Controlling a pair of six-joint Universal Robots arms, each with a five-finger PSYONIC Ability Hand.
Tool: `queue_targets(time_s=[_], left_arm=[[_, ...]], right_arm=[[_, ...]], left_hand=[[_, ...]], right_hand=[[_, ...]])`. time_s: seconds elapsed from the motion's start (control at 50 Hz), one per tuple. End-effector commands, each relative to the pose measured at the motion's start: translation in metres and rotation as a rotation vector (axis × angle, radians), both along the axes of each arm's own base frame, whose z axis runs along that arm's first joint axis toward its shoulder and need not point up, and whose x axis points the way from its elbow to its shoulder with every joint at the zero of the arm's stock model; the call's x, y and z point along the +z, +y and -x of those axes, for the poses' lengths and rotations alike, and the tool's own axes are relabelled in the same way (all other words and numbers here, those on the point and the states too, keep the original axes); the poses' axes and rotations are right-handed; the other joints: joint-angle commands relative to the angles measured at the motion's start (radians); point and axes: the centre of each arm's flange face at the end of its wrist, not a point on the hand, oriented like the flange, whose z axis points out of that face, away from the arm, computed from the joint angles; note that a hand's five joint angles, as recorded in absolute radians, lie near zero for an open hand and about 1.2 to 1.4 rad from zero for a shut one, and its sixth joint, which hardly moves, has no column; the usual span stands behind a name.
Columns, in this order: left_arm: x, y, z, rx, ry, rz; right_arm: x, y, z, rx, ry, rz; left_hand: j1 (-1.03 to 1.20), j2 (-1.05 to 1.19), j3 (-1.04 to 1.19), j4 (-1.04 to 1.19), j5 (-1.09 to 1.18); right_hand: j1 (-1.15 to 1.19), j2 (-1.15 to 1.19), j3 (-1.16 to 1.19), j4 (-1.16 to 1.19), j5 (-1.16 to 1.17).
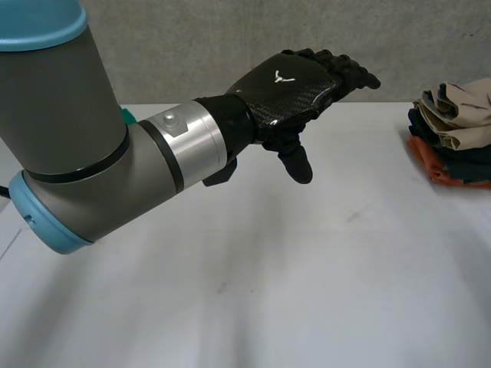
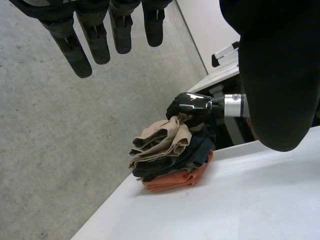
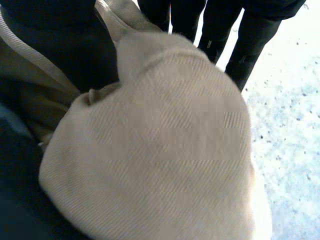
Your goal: Fold the laundry.
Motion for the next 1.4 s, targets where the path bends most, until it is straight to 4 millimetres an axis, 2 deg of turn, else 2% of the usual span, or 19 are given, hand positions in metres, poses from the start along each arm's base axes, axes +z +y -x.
queue_targets(time_s=[0.02, 0.04, 0.06, 0.12, 0.24, 0.36, 0.5, 0.56, 0.62, 0.64, 0.7, 0.72, 0.76, 0.86, 0.9, 0.98, 1.06, 1.14, 1.4], left_arm=[[0.002, 0.007, 0.003, -0.015, 0.003, 0.003], [0.002, 0.007, 0.003, -0.017, 0.004, 0.004], [0.002, 0.007, 0.003, -0.017, 0.004, 0.004], [0.003, 0.008, 0.003, -0.018, 0.006, 0.005], [0.003, 0.017, 0.006, -0.040, 0.006, 0.005], [0.004, 0.025, 0.010, -0.061, 0.007, 0.006], [0.013, 0.023, 0.012, -0.048, 0.051, 0.039], [0.029, 0.012, 0.010, 0.015, 0.127, 0.048], [0.060, -0.002, -0.001, 0.126, 0.238, 0.091], [0.065, -0.006, -0.005, 0.152, 0.254, 0.100], [0.083, -0.041, -0.034, 0.318, 0.291, 0.146], [0.082, -0.067, -0.054, 0.418, 0.274, 0.156], [0.079, -0.090, -0.075, 0.518, 0.241, 0.171], [0.056, -0.135, -0.125, 0.750, 0.016, 0.258], [0.030, -0.158, -0.142, 0.838, -0.143, 0.307], [-0.022, -0.198, -0.172, 0.933, -0.392, 0.330], [-0.070, -0.233, -0.194, 0.939, -0.488, 0.309], [-0.106, -0.259, -0.200, 0.868, -0.469, 0.320], [-0.188, -0.320, -0.217, 0.807, -0.438, 0.350]], right_arm=[[0.016, 0.002, 0.004, 0.019, 0.023, 0.013], [0.019, 0.005, 0.006, 0.007, 0.010, 0.002], [0.021, 0.006, 0.008, -0.003, -0.001, -0.010], [0.042, 0.015, 0.018, -0.085, -0.071, -0.067], [0.055, 0.038, 0.037, -0.226, -0.142, -0.258], [0.083, 0.081, 0.062, -0.440, 0.035, -0.358], [0.120, 0.101, 0.093, -0.837, 0.191, -0.305], [0.154, 0.104, 0.073, -0.877, 0.205, -0.185], [0.184, 0.106, 0.014, -0.756, 0.212, -0.031], [0.191, 0.111, -0.020, -0.669, 0.215, 0.026], [0.201, 0.132, -0.081, -0.511, 0.222, 0.118], [0.201, 0.138, -0.097, -0.468, 0.225, 0.134], [0.197, 0.151, -0.125, -0.386, 0.233, 0.154], [0.154, 0.197, -0.208, -0.135, 0.247, 0.062], [0.141, 0.212, -0.226, -0.075, 0.262, 0.027], [0.087, 0.237, -0.254, 0.029, 0.339, -0.139], [0.050, 0.247, -0.257, 0.043, 0.382, -0.274], [0.033, 0.253, -0.252, 0.034, 0.399, -0.335], [0.010, 0.267, -0.245, 0.052, 0.420, -0.420]], left_hand=[[0.018, -0.005, -0.005, 0.002, -0.019], [0.018, -0.005, -0.005, 0.002, -0.019], [0.018, -0.005, -0.005, 0.002, -0.019], [0.018, -0.005, -0.005, 0.002, -0.019], [0.015, -0.008, -0.008, -0.001, -0.022], [0.012, -0.011, -0.011, -0.004, -0.025], [0.018, -0.005, -0.005, 0.001, -0.019], [0.021, -0.002, -0.002, 0.004, -0.016], [0.021, -0.002, -0.002, 0.004, -0.016], [0.021, -0.002, -0.002, 0.004, -0.016], [0.021, -0.002, -0.002, 0.004, -0.016], [0.021, -0.002, -0.002, 0.004, -0.016], [0.021, -0.002, -0.002, 0.004, -0.016], [0.024, 0.001, 0.001, 0.007, -0.013], [0.018, -0.005, -0.005, 0.002, -0.019], [0.021, -0.002, -0.002, 0.004, -0.016], [0.027, 0.004, 0.003, 0.010, -0.010], [0.030, 0.007, 0.006, 0.013, -0.007], [0.036, 0.013, 0.012, 0.019, -0.001]], right_hand=[[0.238, 0.117, 0.107, 0.085, 0.127], [-0.661, -0.783, -0.792, -0.814, -0.773], [-0.874, -0.996, -1.005, -1.027, -0.986], [-0.874, -0.996, -1.005, -1.027, -0.986], [-0.874, -0.996, -1.005, -1.027, -0.986], [-0.874, -0.996, -1.005, -1.027, -0.986], [-0.874, -0.996, -1.005, -1.027, -0.986], [-0.874, -0.996, -1.005, -1.027, -0.986], [-0.874, -0.996, -1.005, -1.027, -0.986], [-0.874, -0.996, -1.005, -1.027, -0.986], [-0.874, -0.996, -1.005, -1.027, -0.986], [-0.874, -0.996, -1.005, -1.027, -0.986], [-0.874, -0.996, -1.005, -1.027, -0.986], [-0.874, -0.996, -1.005, -1.027, -0.986], [-0.874, -0.996, -1.005, -1.027, -0.986], [-0.874, -0.996, -1.005, -1.027, -0.986], [-0.874, -0.996, -1.005, -1.027, -0.986], [-0.874, -0.996, -1.005, -1.027, -0.986], [-0.874, -0.996, -1.005, -1.027, -0.986]])
